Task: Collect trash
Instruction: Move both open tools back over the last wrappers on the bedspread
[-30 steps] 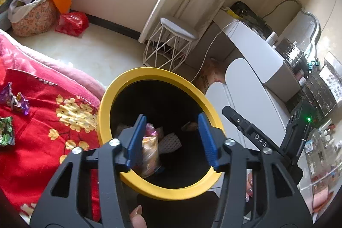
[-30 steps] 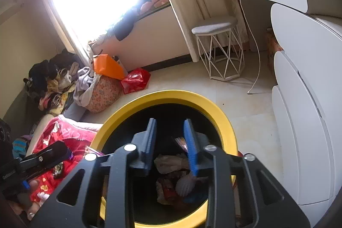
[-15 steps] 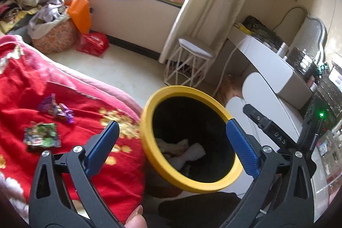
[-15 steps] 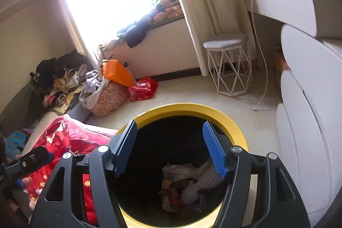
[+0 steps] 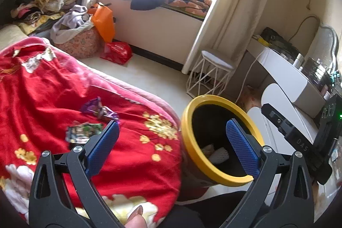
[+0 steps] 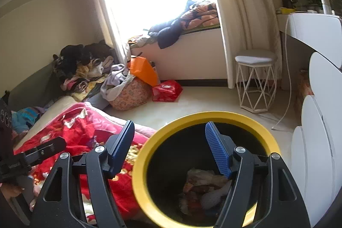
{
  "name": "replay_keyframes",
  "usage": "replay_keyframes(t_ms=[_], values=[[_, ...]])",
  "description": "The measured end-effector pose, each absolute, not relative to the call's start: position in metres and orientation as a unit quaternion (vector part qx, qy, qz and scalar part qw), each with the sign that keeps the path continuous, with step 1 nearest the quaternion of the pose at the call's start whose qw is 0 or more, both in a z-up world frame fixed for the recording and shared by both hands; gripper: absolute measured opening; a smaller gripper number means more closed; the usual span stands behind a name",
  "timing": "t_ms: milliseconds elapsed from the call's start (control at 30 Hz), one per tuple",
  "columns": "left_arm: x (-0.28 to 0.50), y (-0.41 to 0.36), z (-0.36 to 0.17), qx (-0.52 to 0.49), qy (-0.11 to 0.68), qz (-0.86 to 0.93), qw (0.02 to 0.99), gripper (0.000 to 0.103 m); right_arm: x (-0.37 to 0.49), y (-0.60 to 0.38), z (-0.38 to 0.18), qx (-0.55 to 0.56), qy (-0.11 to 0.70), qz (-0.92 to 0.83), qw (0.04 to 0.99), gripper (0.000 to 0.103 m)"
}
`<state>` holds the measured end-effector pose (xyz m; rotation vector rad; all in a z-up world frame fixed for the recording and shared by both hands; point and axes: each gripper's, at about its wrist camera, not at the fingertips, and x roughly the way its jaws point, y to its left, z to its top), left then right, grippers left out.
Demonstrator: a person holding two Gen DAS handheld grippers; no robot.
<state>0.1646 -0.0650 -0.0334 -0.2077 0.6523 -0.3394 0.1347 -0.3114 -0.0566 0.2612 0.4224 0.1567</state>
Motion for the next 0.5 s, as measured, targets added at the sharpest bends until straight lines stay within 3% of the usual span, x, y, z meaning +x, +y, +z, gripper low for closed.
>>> replay_keyframes(t_ms=[500], values=[[0.165,0.005,-0.047,-0.128,0.325,-0.093,0.932,0.092,0.147,-0.249,-0.054,0.103,0.233,0.155,0.954,0.067]])
